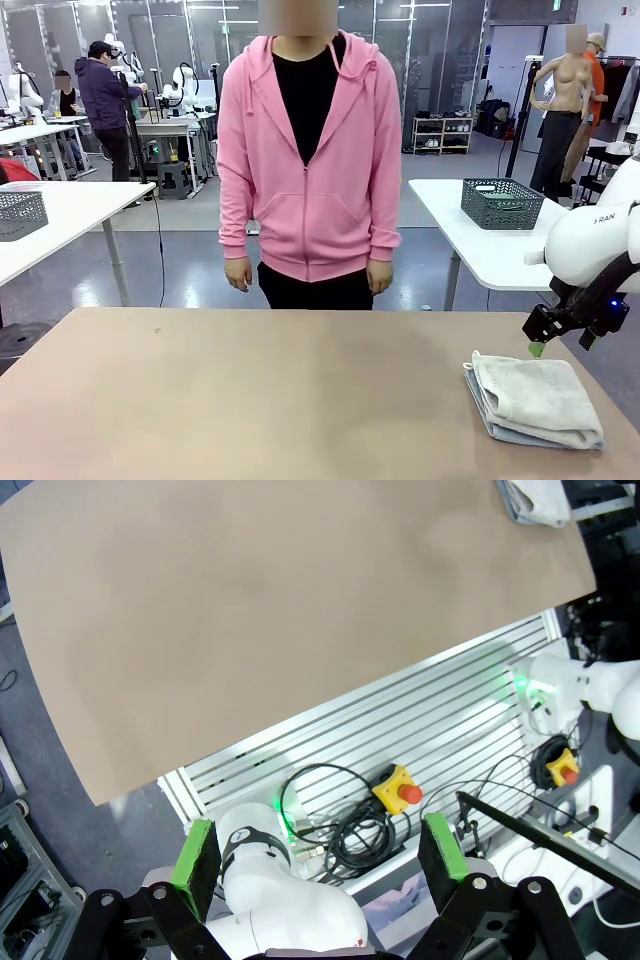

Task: Fold the towels and place them in the basket.
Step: Stack the folded Towel with hook on the right side of the table.

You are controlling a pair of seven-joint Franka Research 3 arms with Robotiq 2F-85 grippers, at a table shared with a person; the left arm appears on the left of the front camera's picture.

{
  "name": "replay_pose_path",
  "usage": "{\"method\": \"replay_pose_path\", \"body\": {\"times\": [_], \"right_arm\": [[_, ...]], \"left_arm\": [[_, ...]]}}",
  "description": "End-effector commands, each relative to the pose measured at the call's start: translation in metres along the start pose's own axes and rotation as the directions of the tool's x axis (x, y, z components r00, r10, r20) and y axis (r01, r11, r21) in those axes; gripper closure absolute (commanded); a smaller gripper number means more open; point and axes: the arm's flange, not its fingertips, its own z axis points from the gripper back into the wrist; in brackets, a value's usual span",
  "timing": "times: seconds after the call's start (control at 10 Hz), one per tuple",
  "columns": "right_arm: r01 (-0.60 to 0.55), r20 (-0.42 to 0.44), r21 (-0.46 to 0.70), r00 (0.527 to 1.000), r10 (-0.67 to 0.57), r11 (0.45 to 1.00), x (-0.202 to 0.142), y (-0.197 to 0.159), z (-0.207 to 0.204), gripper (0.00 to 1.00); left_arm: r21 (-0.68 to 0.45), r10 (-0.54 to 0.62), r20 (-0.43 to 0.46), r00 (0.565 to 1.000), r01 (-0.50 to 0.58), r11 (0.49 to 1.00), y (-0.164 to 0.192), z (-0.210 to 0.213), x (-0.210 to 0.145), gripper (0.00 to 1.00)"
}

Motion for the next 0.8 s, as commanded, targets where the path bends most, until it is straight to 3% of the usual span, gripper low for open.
{"method": "replay_pose_path", "body": {"times": [0.0,0.3,0.7], "right_arm": [[0.000,0.000,0.000,1.000,0.000,1.000,0.000,0.000,0.000,0.00],[-0.114,0.095,0.087,0.990,0.105,0.990,-0.026,0.008,0.130,0.00],[-0.281,0.200,0.151,0.948,0.249,0.948,-0.073,0.002,0.222,0.00]], "left_arm": [[-0.005,-0.018,-0.001,1.000,0.018,1.000,0.000,-0.001,-0.002,0.00],[-0.005,-0.018,-0.001,1.000,0.018,1.000,0.000,-0.001,-0.002,0.00],[-0.005,-0.018,-0.001,1.000,0.018,1.000,0.000,-0.001,-0.002,0.00]]}}
